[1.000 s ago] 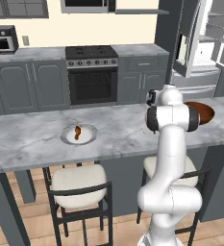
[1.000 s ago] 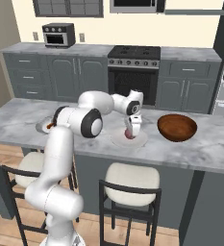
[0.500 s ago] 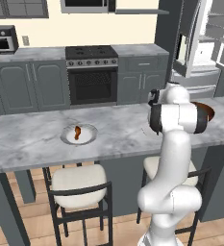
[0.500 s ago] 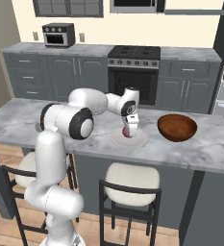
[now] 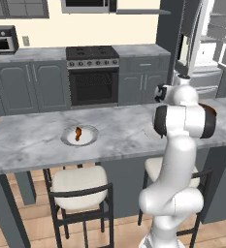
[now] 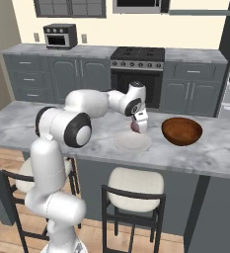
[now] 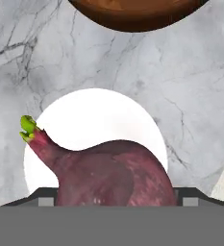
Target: Pick the chicken drumstick and onion from their plates and place them in the bowl. Then put the bowl in the fridge.
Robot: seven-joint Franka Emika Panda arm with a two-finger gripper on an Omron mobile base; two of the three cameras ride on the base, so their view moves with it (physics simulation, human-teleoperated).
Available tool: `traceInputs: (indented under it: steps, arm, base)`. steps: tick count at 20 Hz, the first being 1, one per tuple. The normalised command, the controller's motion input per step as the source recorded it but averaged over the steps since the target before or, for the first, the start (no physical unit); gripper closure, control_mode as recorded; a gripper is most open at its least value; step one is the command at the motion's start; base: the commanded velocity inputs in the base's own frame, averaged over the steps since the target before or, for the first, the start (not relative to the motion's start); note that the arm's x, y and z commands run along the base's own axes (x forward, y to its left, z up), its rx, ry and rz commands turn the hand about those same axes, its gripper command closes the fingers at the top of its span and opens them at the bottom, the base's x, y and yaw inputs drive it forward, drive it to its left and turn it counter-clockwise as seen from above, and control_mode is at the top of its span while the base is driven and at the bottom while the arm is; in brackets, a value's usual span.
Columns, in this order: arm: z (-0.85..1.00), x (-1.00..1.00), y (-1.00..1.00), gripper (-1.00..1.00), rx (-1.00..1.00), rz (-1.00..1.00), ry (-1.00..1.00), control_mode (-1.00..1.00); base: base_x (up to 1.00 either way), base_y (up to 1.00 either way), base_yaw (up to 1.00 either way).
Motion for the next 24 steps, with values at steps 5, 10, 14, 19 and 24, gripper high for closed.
traceInputs:
  steps: [5, 10, 14, 19, 24]
  arm:
    - [0.26, -0.03, -0.3, 1.0, -0.14, 0.17, -0.25, -1.0]
    - [0.3, 0.0, -0.28, 1.0, -0.17, 0.27, -0.01, -1.0]
    - [0.28, -0.04, -0.32, 1.0, -0.24, 0.25, 0.0, -1.0]
    - [0.22, -0.12, -0.42, 1.0, -0.22, 0.23, 0.0, -1.0]
    - [0.02, -0.1, -0.5, 1.0, -0.14, 0.14, 0.02, -1.0]
  base:
    - [0.0, 0.0, 0.0]
    - [0.0, 0.0, 0.0]
    - [0.0, 0.0, 0.0]
    - [0.0, 0.0, 0.0]
    - [0.0, 0.0, 0.0]
